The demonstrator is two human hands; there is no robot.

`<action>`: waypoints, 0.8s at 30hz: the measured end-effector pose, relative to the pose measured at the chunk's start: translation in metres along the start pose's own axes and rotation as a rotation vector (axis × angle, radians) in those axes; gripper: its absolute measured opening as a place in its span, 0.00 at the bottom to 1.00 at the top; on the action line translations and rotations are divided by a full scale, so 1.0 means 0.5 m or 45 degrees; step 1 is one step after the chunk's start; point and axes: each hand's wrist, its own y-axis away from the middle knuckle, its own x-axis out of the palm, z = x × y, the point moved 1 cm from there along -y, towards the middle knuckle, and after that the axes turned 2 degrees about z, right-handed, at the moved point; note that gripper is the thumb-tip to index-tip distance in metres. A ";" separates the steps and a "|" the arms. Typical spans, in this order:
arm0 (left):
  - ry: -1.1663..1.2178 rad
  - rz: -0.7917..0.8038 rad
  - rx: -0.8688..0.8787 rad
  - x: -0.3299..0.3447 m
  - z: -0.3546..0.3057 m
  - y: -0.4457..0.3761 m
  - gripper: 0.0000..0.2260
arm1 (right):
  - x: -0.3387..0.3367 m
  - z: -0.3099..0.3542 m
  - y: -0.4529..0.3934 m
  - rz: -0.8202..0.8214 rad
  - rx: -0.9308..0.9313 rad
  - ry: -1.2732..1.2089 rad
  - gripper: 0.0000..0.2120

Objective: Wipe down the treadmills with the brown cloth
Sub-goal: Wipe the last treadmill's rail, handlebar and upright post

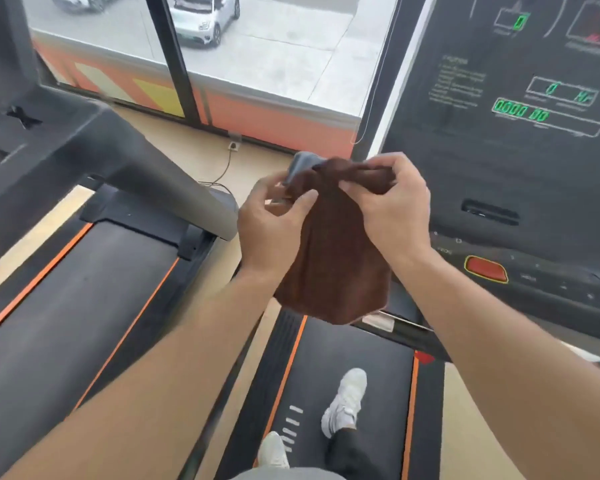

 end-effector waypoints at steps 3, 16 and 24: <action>-0.218 0.038 -0.005 0.019 0.018 -0.092 0.21 | 0.082 -0.029 -0.135 0.140 -0.099 0.552 0.33; -0.894 -0.088 -0.453 0.100 0.168 -0.255 0.20 | 0.331 -0.262 -0.241 0.866 -0.244 1.012 0.31; -0.784 -0.343 -0.616 -0.018 0.173 -0.185 0.16 | 0.363 -0.253 -0.300 0.915 -0.264 0.949 0.31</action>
